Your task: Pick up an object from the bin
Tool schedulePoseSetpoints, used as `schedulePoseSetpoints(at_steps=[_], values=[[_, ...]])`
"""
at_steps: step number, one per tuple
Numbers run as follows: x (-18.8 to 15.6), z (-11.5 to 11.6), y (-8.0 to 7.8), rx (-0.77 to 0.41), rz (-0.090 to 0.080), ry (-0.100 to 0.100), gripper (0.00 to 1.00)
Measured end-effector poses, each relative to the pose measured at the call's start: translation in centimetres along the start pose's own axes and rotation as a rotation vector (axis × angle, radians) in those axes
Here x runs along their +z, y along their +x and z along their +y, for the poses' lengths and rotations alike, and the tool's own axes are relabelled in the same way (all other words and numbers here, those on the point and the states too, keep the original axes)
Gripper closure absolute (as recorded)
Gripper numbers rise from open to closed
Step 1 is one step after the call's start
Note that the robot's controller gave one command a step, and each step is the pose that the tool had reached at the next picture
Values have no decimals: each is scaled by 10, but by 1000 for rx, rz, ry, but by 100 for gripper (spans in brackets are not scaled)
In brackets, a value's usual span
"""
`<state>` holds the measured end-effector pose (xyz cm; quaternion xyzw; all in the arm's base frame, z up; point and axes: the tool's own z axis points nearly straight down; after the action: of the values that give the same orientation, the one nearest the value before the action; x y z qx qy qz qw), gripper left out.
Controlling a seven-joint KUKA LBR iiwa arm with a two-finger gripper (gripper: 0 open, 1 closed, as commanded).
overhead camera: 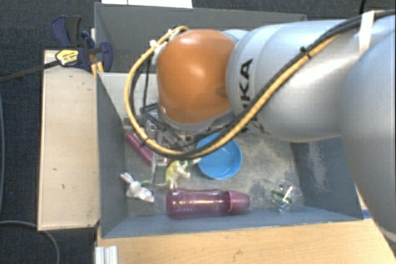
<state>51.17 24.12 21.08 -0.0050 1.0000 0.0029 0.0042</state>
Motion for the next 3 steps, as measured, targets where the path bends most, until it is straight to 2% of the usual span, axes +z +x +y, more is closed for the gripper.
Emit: schedulePoseSetpoints(at_steps=[1, 2, 3], values=[[36, -21, 0, -84, 12, 7, 0], [47, -29, 8, -20, -3, -1, 0], [79, -24, 14, 134, 5, 4, 0]])
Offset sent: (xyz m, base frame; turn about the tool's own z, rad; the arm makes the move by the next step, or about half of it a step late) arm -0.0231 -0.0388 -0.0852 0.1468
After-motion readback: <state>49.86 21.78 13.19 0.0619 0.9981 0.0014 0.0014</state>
